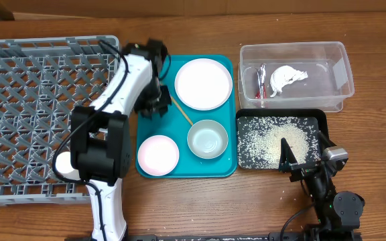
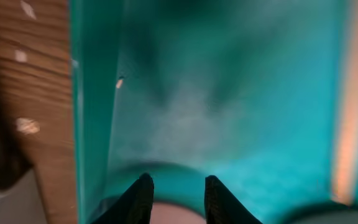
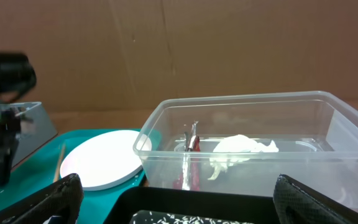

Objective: Sort waste into correct bins and load items into the dishwasher
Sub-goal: 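Close the left gripper on the second chopstick and lift it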

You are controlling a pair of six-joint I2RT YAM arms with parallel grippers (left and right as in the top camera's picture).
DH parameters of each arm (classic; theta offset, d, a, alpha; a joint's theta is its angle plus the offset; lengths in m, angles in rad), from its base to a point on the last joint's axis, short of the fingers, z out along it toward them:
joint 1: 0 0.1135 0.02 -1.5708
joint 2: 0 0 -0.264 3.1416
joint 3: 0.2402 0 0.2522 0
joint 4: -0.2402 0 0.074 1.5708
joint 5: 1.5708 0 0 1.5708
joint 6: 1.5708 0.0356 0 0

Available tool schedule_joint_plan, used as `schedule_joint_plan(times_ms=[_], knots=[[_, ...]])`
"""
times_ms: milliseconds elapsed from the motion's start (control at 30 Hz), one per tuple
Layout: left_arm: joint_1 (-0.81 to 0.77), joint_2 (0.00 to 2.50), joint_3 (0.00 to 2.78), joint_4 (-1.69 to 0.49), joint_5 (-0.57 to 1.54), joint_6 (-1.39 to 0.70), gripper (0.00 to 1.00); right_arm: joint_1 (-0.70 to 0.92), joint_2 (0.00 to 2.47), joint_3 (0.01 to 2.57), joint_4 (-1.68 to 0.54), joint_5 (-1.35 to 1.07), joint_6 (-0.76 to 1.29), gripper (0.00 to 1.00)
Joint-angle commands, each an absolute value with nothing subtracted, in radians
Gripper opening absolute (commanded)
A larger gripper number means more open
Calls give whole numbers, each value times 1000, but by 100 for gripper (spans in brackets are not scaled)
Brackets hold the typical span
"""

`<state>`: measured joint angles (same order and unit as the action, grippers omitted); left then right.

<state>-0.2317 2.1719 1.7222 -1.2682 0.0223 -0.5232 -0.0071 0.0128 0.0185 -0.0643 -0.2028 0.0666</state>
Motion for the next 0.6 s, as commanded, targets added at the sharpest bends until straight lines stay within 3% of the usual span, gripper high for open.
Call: schedule_joint_plan(times_ms=[0, 167, 267, 567], knots=[[-231, 2173, 1651, -1217, 24, -565, 31, -14, 3, 7, -59, -204, 63, 100], [-230, 2173, 1617, -1140, 23, -582, 36, -14, 3, 7, -59, -204, 63, 100], [-230, 2173, 1614, -1031, 124, -606, 27, -14, 3, 7, -59, -204, 63, 100], [-216, 2173, 1704, -920, 121, -497, 35, -14, 3, 7, -59, -204, 63, 100]])
